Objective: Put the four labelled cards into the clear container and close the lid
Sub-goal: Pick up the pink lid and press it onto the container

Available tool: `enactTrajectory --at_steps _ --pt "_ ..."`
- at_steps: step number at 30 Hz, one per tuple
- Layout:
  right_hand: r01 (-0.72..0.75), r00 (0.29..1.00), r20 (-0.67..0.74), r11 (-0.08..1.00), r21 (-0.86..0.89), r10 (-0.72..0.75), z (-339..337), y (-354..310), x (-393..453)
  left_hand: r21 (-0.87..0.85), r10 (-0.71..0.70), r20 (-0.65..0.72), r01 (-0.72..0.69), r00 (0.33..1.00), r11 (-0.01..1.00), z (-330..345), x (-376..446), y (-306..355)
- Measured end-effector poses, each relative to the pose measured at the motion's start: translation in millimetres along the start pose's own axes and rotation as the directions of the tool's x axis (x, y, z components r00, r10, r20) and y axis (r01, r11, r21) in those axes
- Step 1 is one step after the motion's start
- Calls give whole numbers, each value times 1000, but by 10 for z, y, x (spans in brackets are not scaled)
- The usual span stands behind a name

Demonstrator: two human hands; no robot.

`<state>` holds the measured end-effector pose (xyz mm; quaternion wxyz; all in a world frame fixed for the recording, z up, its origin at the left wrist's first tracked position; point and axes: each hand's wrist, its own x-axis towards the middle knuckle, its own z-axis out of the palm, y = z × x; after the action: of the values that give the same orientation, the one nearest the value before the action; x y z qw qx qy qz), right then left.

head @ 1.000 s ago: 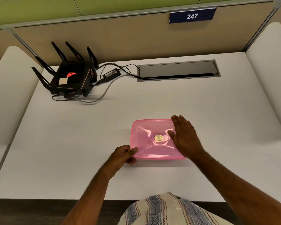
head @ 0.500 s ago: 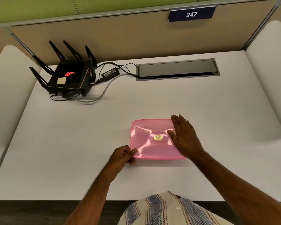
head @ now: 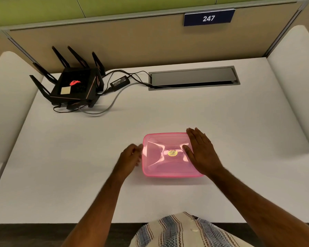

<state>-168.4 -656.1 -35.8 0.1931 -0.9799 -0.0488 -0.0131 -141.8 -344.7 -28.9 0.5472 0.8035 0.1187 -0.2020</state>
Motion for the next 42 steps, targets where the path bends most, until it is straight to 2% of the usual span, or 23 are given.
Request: enactTrajectory --at_steps 3,11,22,27,31,33,36,38,40,42 --pt "3 1000 -1 1000 1 -3 3 4 -1 -156 -13 -66 3 998 988 94 204 176" --pt "6 1000 -3 1000 2 -6 0 7 -1 -458 -137 -27 110 990 882 293 338 362" --pt "14 1000 3 1000 -6 -13 -24 8 11 -496 -177 -88 111 980 861 336 392 367" --pt "19 1000 2 1000 5 -19 -48 10 -2 -499 -139 -46 98 989 861 332 341 365" --pt "16 1000 19 993 117 -18 -83 2 -12 -381 -93 -95 50 991 923 307 294 394" --pt "-38 999 9 971 236 37 -124 4 -30 -299 -69 -115 32 991 954 291 228 405" --pt "-173 982 6 890 422 188 -189 41 -150 -128 -8 -133 -9 991 992 253 57 303" --pt "-281 955 47 834 475 294 -225 80 -298 0 12 -144 -12 990 1000 229 -88 167" --pt "-391 913 107 772 502 393 -267 119 -466 78 -23 -130 33 991 996 191 -246 43" --pt "-498 864 240 684 532 443 -300 144 -627 126 -99 -63 106 993 986 158 -390 -58"
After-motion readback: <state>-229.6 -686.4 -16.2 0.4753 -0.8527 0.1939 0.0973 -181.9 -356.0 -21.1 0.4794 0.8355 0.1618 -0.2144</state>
